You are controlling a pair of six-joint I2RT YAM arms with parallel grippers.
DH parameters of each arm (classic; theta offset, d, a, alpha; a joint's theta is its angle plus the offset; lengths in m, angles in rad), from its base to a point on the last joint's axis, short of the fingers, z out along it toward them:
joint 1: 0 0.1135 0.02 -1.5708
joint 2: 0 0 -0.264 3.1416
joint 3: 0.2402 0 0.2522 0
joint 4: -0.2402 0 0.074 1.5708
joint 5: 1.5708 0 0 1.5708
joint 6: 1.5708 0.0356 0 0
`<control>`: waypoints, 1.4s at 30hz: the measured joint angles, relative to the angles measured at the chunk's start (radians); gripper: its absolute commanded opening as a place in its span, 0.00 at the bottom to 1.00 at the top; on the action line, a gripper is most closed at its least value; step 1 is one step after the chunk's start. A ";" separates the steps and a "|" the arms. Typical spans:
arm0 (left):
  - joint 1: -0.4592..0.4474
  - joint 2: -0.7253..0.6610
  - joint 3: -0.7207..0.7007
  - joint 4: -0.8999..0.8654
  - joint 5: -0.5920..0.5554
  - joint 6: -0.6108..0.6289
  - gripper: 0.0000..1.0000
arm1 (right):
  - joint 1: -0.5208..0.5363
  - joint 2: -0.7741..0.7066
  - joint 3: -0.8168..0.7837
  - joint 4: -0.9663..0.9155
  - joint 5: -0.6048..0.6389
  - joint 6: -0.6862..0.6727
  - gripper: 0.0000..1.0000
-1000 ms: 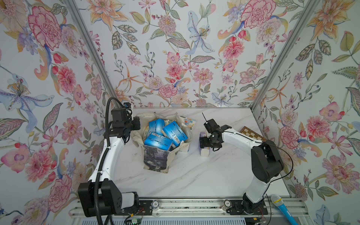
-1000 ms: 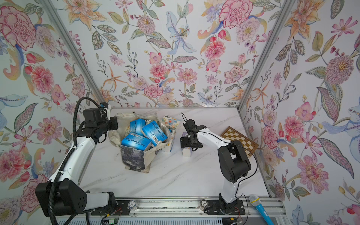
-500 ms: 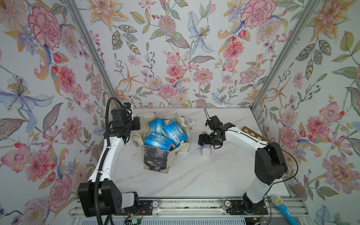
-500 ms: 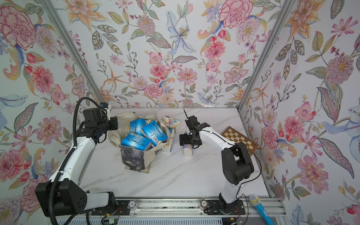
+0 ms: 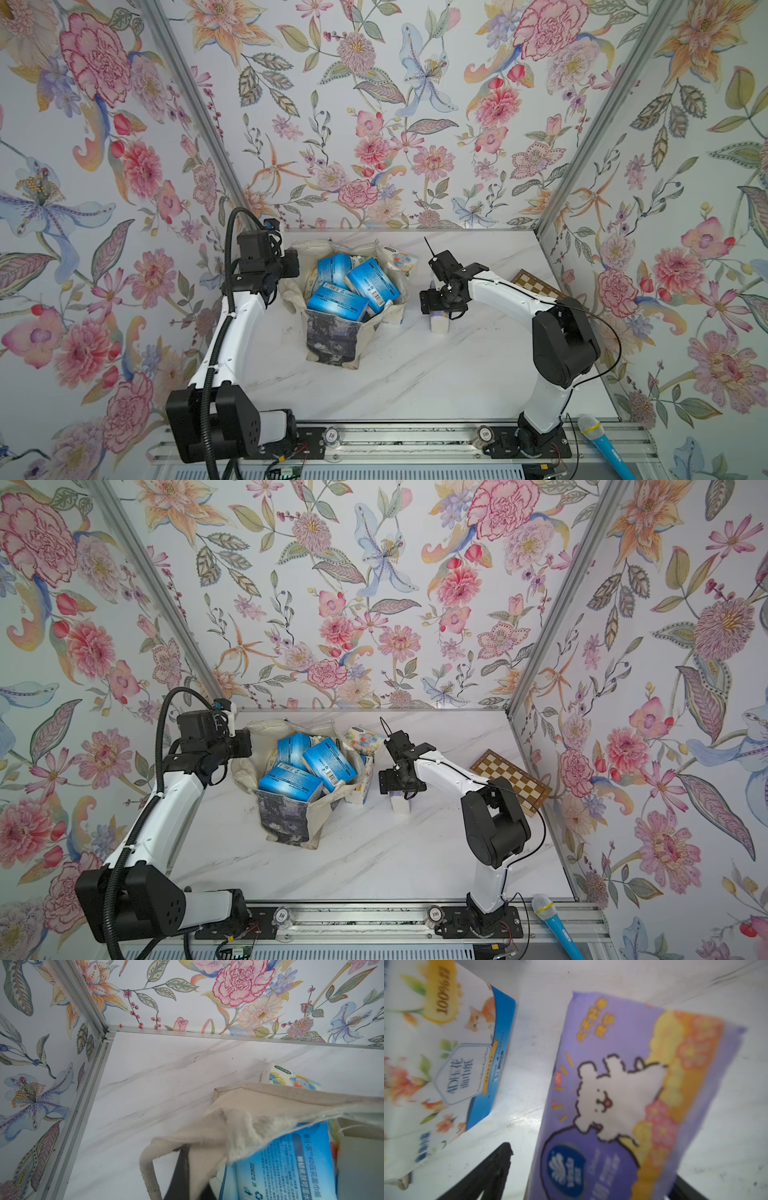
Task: Put tissues into the canvas bag
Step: Pick up the pack of facial tissues from the center of the board, then place the pack of facial tissues in the canvas bag.
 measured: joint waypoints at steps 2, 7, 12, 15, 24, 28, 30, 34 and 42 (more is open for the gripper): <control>0.000 -0.001 0.000 0.000 0.000 0.000 0.04 | 0.001 0.013 0.000 -0.008 0.029 0.000 0.83; 0.000 -0.005 0.000 -0.005 0.000 0.000 0.04 | -0.001 0.011 -0.001 -0.026 0.093 -0.006 0.58; 0.000 -0.007 0.000 -0.008 0.000 0.000 0.04 | -0.017 -0.023 -0.001 -0.039 0.102 -0.023 0.38; 0.000 -0.007 0.000 -0.009 0.000 0.000 0.04 | -0.039 -0.069 0.002 -0.047 0.075 -0.032 0.37; 0.000 -0.007 0.000 -0.010 0.000 0.000 0.04 | -0.006 -0.202 0.314 -0.038 -0.056 -0.122 0.42; 0.000 -0.007 0.000 -0.010 0.000 0.000 0.04 | 0.079 -0.250 0.441 0.071 -0.187 -0.150 0.46; 0.000 -0.007 0.000 -0.010 0.000 0.000 0.04 | 0.126 -0.247 0.483 0.124 -0.251 -0.151 0.46; 0.000 -0.007 0.000 -0.010 0.002 0.000 0.04 | 0.222 -0.159 0.577 0.194 -0.392 -0.146 0.46; 0.000 -0.007 0.000 -0.009 0.011 0.000 0.04 | 0.328 0.123 0.701 0.172 -0.537 -0.127 0.44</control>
